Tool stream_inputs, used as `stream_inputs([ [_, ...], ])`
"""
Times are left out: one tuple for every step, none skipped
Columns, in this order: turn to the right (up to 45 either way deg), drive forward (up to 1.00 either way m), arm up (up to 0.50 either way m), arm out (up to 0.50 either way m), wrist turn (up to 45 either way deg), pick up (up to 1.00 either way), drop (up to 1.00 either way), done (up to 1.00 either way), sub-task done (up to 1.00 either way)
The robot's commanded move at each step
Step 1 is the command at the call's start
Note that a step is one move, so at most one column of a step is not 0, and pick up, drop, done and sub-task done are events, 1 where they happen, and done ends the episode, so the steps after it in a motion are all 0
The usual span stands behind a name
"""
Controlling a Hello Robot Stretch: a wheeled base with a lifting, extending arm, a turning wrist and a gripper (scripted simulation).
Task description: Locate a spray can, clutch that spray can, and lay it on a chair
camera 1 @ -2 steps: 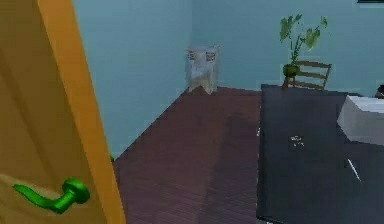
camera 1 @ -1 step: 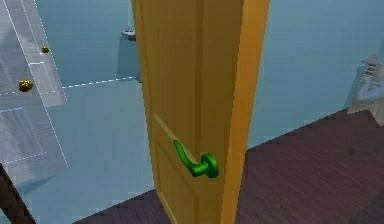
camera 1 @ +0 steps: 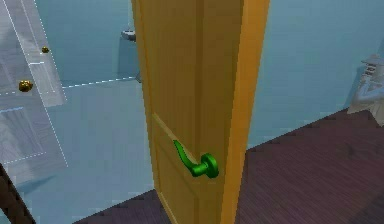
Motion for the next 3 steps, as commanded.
stream_inputs([
  [0.0, 0.0, 0.0, 0.0, 45.0, 0.0, 0.0, 0.0, 0.0],
  [0.0, 0.0, 0.0, 0.0, 45.0, 0.0, 0.0, 0.0, 0.0],
  [0.0, 0.0, 0.0, 0.0, 45.0, 0.0, 0.0, 0.0, 0.0],
])
